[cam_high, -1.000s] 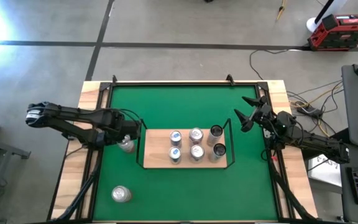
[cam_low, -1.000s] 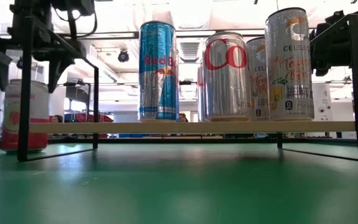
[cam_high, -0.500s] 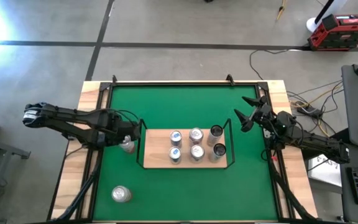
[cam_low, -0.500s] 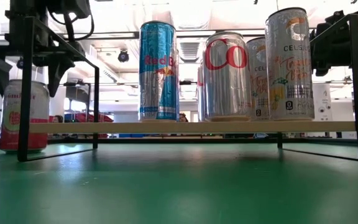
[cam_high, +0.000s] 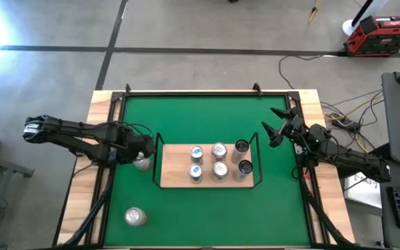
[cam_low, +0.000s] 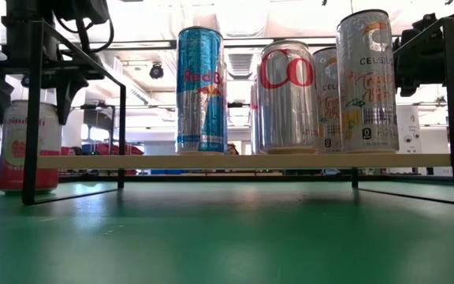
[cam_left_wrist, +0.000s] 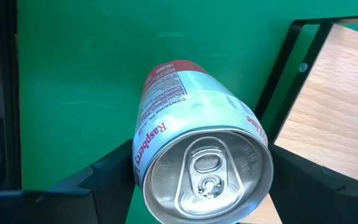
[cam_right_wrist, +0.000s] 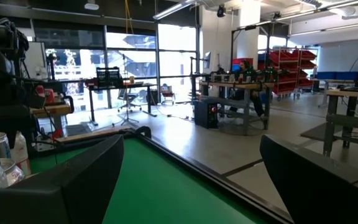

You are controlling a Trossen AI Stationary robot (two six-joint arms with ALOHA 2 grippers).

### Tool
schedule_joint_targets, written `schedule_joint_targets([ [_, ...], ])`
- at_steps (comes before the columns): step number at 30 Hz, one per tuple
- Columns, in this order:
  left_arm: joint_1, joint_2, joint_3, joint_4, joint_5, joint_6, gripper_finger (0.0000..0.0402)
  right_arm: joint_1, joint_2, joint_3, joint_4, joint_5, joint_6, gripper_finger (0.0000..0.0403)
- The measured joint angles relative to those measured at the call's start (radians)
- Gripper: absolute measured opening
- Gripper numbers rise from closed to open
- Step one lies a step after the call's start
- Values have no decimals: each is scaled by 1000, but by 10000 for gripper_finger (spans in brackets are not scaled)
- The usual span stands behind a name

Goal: Place canned beverage on shelf
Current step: Put the top white-pink soda can on the shelf

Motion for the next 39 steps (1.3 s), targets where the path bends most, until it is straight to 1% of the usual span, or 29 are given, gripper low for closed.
schedule_joint_targets([
  [5,0,-14,1,-34,13,6,285,0,0,0,0,0,0,368],
  [9,0,-24,51,-143,4,12,284,0,0,0,0,0,1,368],
  [11,0,-25,94,-174,-29,21,284,0,0,0,0,0,0,368],
  [14,1,-16,156,-242,-98,48,284,0,0,0,0,0,1,368],
  [16,1,-8,199,-257,-152,68,284,0,0,0,0,0,0,368],
  [23,42,47,337,-323,-309,206,284,0,0,0,0,0,1,368],
  [27,116,93,419,-357,-346,321,284,0,0,0,0,0,1,368],
  [33,284,175,527,-357,-357,543,284,0,0,0,0,0,1,368],
  [36,374,222,573,-340,-345,662,284,0,0,0,0,0,0,368],
  [39,461,270,627,-312,-305,788,284,0,0,0,0,0,1,368],
])
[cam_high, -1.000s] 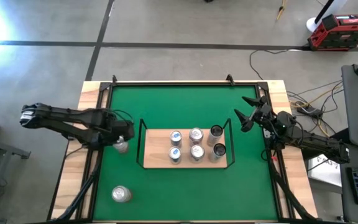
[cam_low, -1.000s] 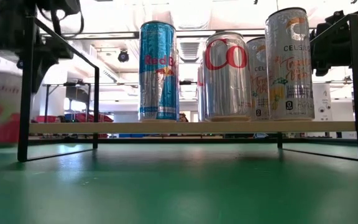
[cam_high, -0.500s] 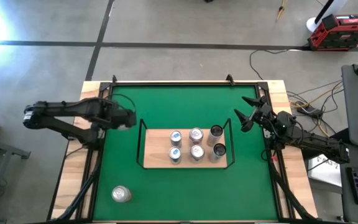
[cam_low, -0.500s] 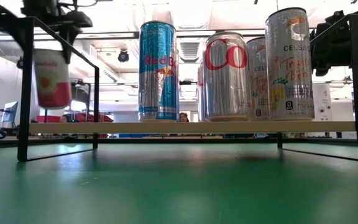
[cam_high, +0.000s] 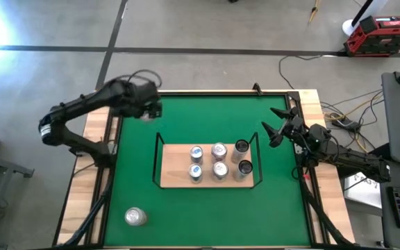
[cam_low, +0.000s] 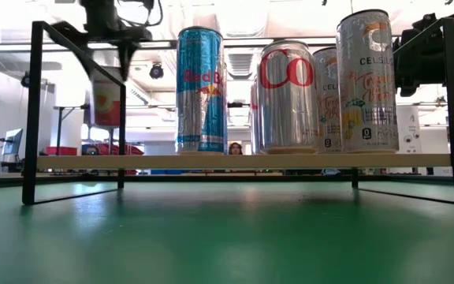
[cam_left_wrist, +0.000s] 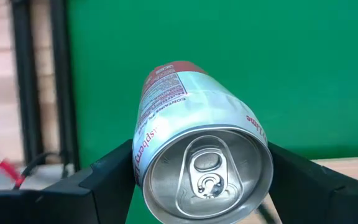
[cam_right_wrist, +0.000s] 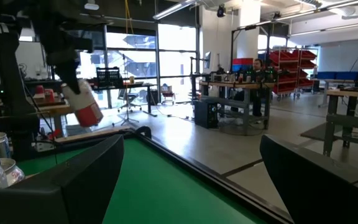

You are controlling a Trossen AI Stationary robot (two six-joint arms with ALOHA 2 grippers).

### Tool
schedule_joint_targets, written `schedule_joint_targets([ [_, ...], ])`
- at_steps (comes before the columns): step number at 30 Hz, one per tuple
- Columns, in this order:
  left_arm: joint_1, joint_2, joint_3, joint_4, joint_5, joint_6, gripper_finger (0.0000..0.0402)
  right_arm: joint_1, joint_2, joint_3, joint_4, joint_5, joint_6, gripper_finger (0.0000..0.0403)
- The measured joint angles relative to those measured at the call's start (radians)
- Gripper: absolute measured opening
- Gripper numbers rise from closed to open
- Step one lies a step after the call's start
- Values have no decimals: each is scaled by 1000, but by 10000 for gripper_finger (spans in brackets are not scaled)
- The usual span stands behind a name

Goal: Place canned beverage on shelf
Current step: Put the top white-pink soda can on the shelf

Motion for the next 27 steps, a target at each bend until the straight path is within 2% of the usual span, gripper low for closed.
schedule_joint_targets([
  [5,105,104,114,21,106,158,284,0,0,0,0,0,0,368],
  [9,126,198,212,10,159,221,284,0,0,0,0,0,0,368],
  [20,87,440,466,-114,295,276,284,0,0,0,0,0,-1,368],
  [27,2,466,485,-110,313,239,284,0,0,0,0,0,-1,368],
])
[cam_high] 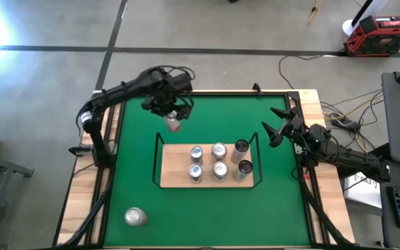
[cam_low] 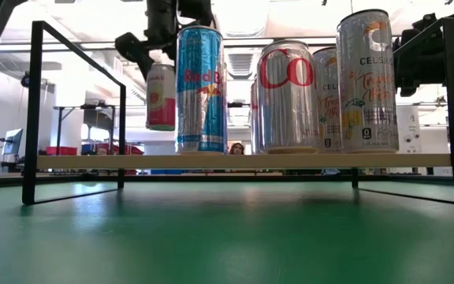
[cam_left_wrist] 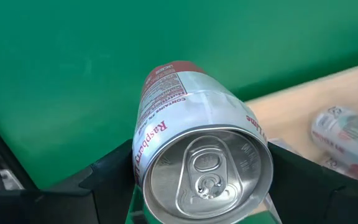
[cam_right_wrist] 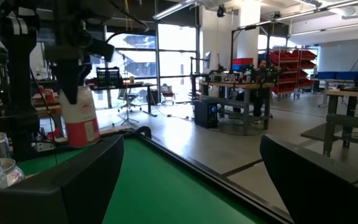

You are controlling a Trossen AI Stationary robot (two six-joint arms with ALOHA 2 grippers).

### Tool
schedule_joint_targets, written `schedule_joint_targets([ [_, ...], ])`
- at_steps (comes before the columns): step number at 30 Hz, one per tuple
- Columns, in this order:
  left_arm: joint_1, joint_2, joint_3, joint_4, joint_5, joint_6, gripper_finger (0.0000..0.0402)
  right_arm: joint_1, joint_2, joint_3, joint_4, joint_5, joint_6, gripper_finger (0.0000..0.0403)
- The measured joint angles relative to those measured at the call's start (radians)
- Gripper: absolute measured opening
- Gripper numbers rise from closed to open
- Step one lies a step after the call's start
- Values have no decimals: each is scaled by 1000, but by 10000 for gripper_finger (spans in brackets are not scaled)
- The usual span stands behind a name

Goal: Place canned beverage on shelf
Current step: Put the top white-pink soda can on the shelf

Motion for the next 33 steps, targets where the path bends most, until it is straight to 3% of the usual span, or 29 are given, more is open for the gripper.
schedule_joint_targets([
  [33,-405,-8,-70,10,-53,-535,291,0,0,0,0,0,-1,368],
])
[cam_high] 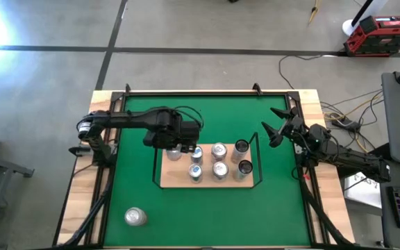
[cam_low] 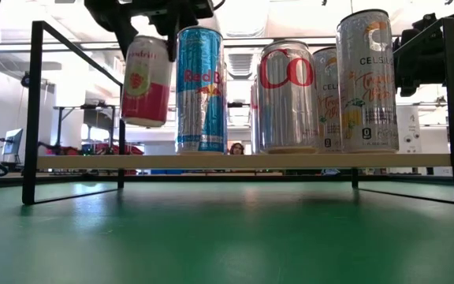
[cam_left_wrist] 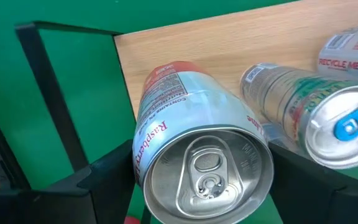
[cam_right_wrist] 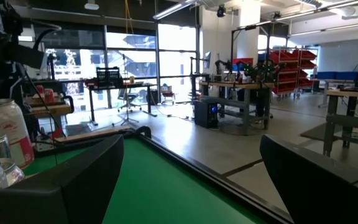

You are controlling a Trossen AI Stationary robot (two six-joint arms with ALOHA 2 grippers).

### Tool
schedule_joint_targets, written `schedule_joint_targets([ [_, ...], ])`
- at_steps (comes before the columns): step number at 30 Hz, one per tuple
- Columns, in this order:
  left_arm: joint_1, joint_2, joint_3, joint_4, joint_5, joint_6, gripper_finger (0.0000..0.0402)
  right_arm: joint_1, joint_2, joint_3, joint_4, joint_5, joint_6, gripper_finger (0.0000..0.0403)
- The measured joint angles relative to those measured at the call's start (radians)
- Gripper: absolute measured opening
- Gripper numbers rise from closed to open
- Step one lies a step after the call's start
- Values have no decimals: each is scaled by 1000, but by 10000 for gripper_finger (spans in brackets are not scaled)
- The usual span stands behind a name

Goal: Place canned beverage on shelf
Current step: Put the top white-pink soda can on the shelf

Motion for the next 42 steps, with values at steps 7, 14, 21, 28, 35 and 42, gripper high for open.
schedule_joint_targets([
  [7,-8,-15,-56,81,0,-26,292,0,0,0,0,0,2,368],
  [14,-29,-50,-136,122,1,-97,292,0,0,0,0,0,0,368],
  [21,-32,-117,-240,223,0,-111,293,0,0,0,0,0,2,368],
  [28,-33,-144,-303,266,2,-110,293,0,0,0,0,0,0,368],
  [35,-30,-146,-303,267,-8,-90,293,0,0,0,0,0,2,368],
  [42,-24,-146,-303,284,-8,-60,293,0,0,0,0,0,0,368],
])
